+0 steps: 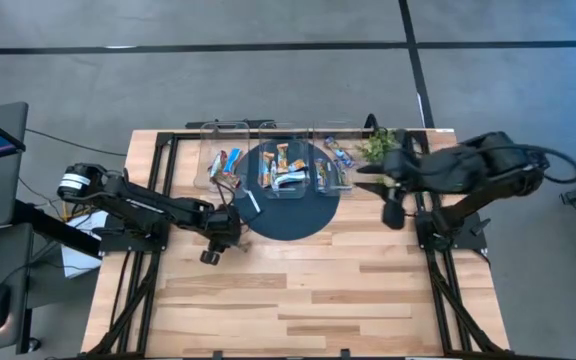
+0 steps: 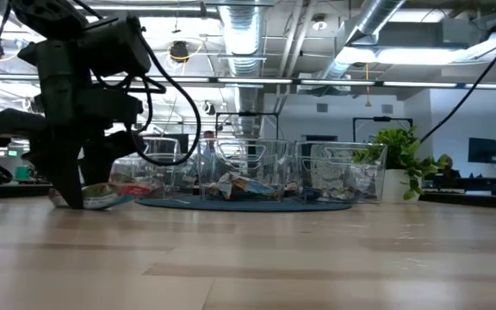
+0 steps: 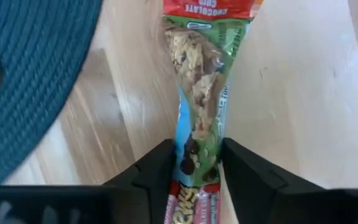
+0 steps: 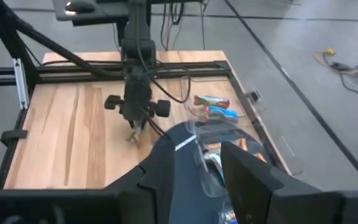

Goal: Pick and place Granola Bars by type
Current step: Put the red granola bar into the left transparent bin

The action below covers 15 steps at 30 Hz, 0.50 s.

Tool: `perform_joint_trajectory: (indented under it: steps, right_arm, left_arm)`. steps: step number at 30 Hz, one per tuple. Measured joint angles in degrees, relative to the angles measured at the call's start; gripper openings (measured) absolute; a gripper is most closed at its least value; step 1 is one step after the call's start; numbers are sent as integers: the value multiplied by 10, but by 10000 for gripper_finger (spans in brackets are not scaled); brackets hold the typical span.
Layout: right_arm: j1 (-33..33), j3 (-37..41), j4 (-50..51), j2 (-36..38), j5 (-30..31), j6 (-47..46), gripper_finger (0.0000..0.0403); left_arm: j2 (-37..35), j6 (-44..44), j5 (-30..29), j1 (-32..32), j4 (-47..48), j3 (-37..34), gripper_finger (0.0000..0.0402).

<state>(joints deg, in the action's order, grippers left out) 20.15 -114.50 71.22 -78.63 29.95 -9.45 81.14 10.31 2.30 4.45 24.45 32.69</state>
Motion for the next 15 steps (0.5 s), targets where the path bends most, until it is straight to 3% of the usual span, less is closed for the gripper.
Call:
perform_joint_trajectory:
  steps: [7,15]
  right_arm:
    - [22,81,-14,80,40,-58,121]
    - [22,282,-141,167,30,-81,121]
  left_arm:
    - [1,-123,5,-1,5,10,82]
    - [2,-165,17,0,11,50,67]
